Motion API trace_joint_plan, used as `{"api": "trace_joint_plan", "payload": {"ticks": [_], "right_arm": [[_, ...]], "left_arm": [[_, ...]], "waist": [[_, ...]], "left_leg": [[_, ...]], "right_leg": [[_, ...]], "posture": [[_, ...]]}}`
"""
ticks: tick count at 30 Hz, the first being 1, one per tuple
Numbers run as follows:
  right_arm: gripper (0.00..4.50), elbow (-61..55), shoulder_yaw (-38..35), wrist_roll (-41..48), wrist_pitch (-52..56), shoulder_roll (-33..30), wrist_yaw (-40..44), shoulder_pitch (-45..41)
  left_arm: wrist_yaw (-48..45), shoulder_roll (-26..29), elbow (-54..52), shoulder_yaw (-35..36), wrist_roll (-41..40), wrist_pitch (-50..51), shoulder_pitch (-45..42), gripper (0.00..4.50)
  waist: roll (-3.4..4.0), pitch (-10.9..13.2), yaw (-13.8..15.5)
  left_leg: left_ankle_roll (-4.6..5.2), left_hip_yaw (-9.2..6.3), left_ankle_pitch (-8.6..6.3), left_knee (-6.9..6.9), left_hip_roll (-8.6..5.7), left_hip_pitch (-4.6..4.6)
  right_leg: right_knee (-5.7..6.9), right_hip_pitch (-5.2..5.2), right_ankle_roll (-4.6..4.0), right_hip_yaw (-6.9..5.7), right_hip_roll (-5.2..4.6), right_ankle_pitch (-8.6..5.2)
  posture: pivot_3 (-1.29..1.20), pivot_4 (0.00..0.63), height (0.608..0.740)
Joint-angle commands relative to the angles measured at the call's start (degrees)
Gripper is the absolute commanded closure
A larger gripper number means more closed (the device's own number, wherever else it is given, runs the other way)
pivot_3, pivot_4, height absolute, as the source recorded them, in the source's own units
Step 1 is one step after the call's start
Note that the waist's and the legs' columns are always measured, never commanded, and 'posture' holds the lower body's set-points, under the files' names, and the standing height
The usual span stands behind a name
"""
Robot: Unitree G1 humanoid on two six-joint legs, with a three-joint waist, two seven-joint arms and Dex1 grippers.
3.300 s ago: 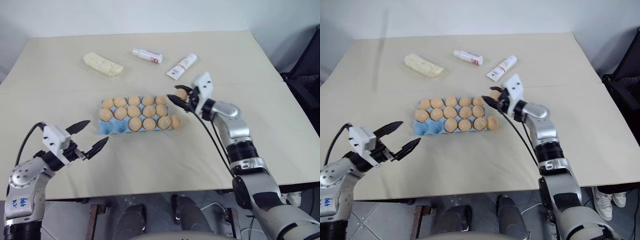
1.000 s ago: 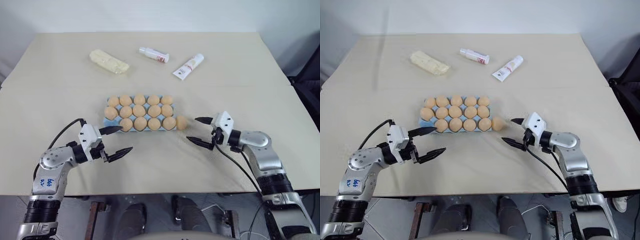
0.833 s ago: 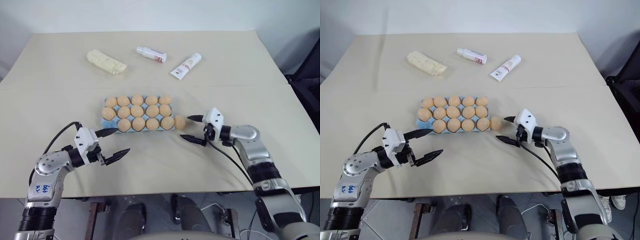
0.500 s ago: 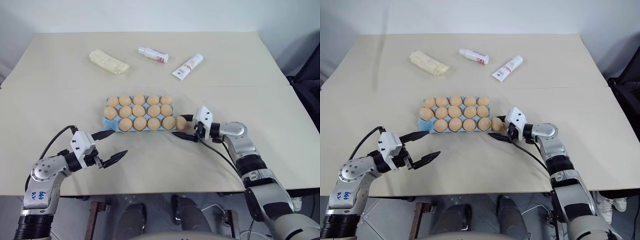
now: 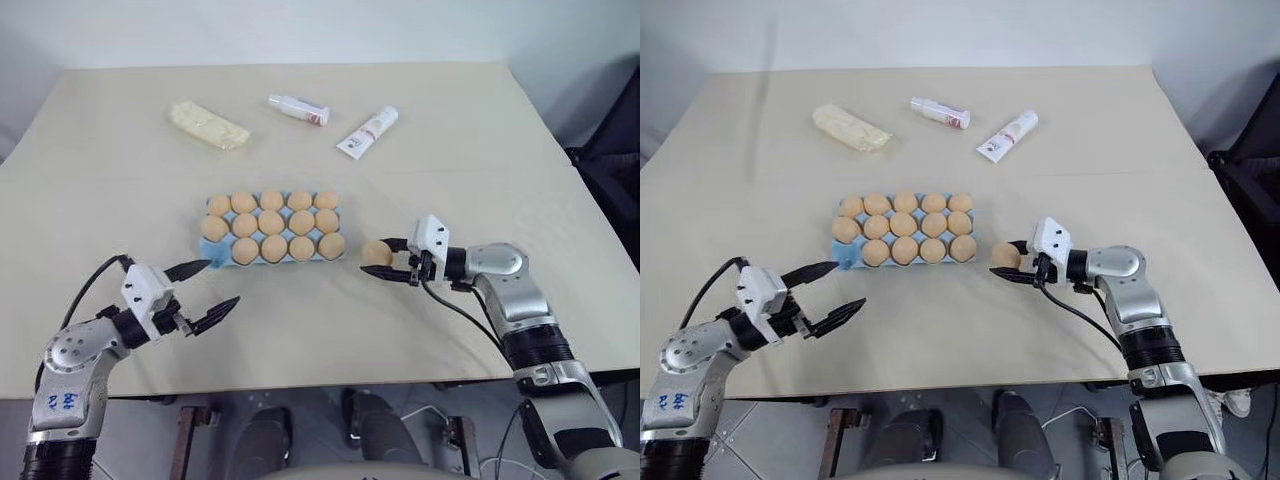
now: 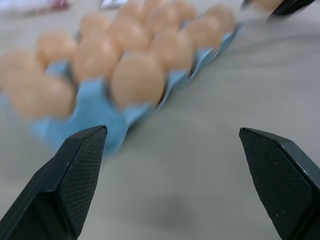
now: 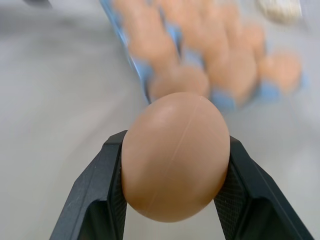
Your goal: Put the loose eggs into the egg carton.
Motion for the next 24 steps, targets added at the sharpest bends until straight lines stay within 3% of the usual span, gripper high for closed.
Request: {"api": "trace_joint_plan", "payload": {"ticks": [1,7,13,21,24], "right_arm": [[2.39,-6.88,3.18,3.32,5.75,3.79,0.48,-3.65],[2.39,-2.73,9.92,-1.0,10.1,16.43,-6.7,-13.47],[2.39,15.69,12.5,-7.11,4.73,27.65,-13.82,-23.39],[2.39,36.26,11.34,-11.72,-1.87,36.76,-19.61,-32.3],[1.64,39.8,11.02,-12.51,-3.15,38.96,-21.02,-33.79]], "left_arm": [[1.07,-0.19,1.13,4.18,-0.94,-1.9,2.82,0.0],[4.49,-2.09,-1.86,8.43,-2.62,-1.42,5.84,0.0],[7.0,-4.28,-6.64,9.57,-3.49,-1.13,9.43,0.0],[8.55,-5.75,-9.15,9.75,-3.64,-1.04,11.85,0.0],[8.94,-5.93,-9.64,9.43,-3.56,-0.8,11.91,0.0]], "waist": [[0.0,0.0,-0.04],[0.0,0.0,-0.06],[-0.05,-0.03,-0.02],[-0.05,-0.02,-0.81],[-0.04,-0.02,-0.87]], "left_leg": [[-0.01,-0.01,0.01,0.01,0.0,0.03],[-0.07,-0.09,0.05,0.04,0.0,0.02],[-0.09,-0.1,-0.01,-0.07,-0.04,-0.09],[-0.1,-0.09,-0.08,-0.22,-0.04,-0.15],[-0.11,-0.1,-0.08,-0.26,-0.04,-0.15]], "right_leg": [[0.03,0.01,-0.01,0.0,0.0,-0.01],[0.15,-0.02,-0.1,-0.09,-0.06,-0.04],[0.03,-0.08,-0.14,-0.2,-0.13,-0.06],[0.01,-0.2,-0.21,-0.29,-0.13,-0.1],[0.02,-0.21,-0.24,-0.3,-0.14,-0.12]], "posture": [[0.0,0.15,0.74],[0.0,0.15,0.74],[0.0,0.15,0.74],[0.0,0.15,0.74],[0.0,0.15,0.74]]}}
